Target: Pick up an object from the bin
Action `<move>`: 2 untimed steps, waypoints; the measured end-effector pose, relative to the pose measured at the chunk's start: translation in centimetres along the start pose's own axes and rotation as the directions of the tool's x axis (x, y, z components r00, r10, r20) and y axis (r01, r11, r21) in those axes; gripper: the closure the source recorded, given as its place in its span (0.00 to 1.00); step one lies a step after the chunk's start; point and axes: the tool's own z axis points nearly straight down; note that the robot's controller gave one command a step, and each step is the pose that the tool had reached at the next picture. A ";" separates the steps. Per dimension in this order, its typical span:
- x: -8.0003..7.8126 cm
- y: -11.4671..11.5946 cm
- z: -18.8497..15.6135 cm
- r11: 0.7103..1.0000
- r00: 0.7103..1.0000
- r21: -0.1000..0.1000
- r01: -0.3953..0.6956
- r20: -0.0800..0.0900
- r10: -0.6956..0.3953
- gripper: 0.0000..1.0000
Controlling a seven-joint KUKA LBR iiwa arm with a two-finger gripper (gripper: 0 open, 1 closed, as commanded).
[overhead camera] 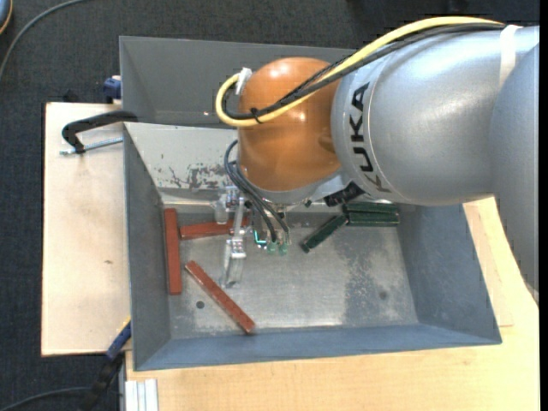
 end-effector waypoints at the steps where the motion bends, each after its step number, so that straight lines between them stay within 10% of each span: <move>1: -0.9 2.3 13.6 0.965 0.965 0.001 0.261 0.002 -0.261 0.00; 2: -4.8 -6.8 13.2 0.976 0.976 0.005 0.217 0.014 -0.217 0.00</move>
Offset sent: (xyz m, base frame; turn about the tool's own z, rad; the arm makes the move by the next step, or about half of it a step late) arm 0.0093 0.0225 -0.1337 -0.2635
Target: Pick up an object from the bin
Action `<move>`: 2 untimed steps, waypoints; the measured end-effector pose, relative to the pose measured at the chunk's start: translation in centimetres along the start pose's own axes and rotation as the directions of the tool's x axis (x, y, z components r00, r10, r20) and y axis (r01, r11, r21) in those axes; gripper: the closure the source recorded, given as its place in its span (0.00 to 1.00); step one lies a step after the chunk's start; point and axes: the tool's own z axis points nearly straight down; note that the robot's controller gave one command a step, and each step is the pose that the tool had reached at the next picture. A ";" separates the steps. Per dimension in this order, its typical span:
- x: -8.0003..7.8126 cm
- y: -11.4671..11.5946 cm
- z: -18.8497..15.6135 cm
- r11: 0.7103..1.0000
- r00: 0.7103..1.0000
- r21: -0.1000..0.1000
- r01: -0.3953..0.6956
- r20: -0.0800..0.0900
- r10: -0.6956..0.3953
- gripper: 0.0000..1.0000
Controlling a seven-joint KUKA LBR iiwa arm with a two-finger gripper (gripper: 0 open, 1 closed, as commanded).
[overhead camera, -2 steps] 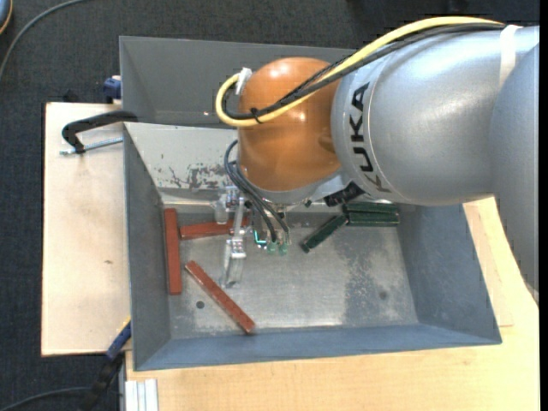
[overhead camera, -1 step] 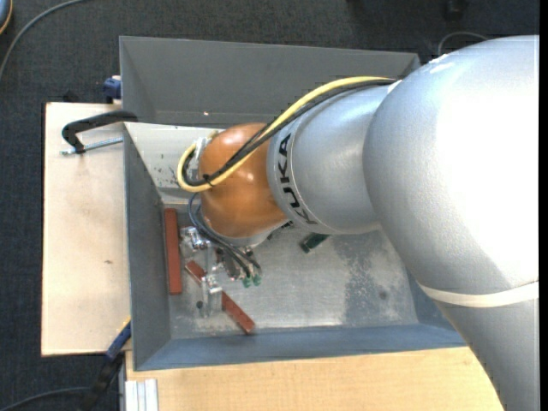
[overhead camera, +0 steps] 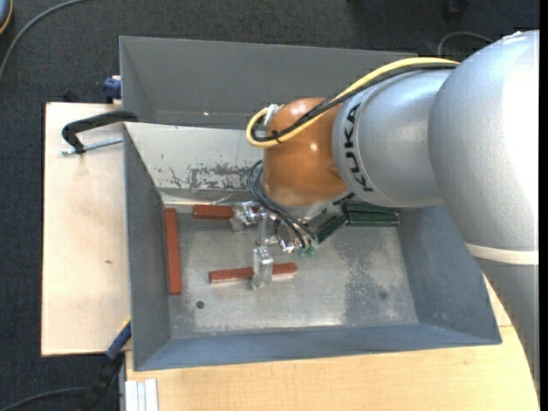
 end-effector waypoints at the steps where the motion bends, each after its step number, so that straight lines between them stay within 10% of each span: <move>1: 0.1 0.6 0.0 1.000 1.000 -0.005 0.007 -0.002 -0.007 1.00; 2: -0.4 0.5 -11.7 0.936 0.936 -0.003 0.353 0.005 -0.353 1.00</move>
Offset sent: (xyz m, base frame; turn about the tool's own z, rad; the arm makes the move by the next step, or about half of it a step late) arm 0.0000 0.0000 0.0000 0.0000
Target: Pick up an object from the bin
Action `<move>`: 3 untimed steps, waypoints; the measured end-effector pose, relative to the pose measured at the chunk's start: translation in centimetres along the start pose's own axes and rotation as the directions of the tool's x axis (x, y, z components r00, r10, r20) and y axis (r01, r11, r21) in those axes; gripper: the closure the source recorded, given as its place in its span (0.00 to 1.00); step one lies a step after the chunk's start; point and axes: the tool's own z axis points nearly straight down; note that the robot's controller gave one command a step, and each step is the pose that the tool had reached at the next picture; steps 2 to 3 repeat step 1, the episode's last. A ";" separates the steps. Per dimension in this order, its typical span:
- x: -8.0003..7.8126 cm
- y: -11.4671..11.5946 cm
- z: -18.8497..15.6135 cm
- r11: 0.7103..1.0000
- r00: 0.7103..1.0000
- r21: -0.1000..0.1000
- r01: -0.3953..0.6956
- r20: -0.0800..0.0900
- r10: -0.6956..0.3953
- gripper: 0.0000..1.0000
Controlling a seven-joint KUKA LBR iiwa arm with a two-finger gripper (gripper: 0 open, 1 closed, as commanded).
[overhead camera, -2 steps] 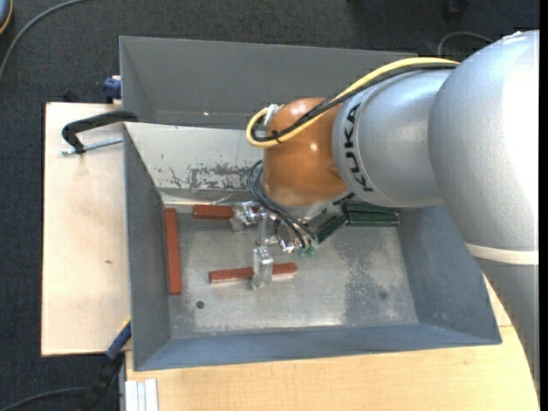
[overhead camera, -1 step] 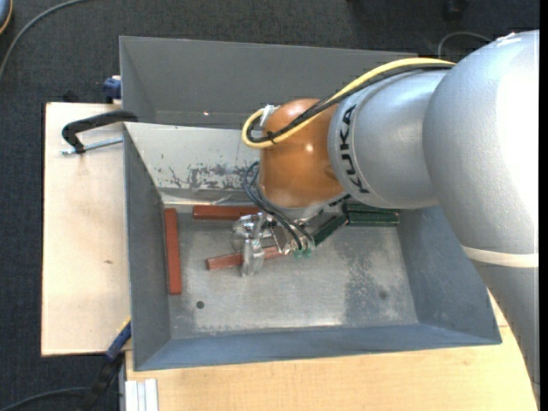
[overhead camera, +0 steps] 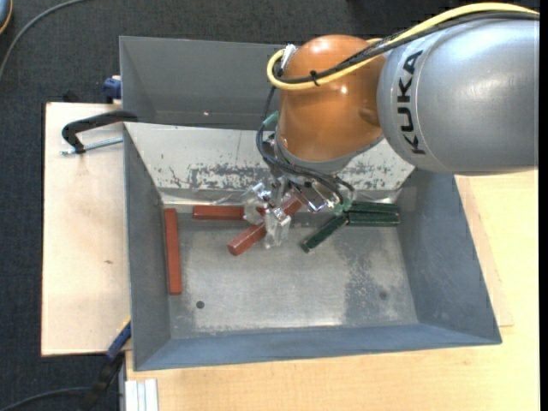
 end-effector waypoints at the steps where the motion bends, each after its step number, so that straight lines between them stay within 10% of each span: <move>1: 0.3 -0.5 -5.1 1.000 1.000 0.001 0.008 0.002 -0.008 1.00; 3: 0.3 -0.5 -5.1 1.000 1.000 0.001 0.008 0.002 -0.008 1.00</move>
Offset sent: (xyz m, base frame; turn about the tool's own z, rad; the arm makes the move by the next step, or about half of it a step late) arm -0.0022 -0.0073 0.0466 -0.0092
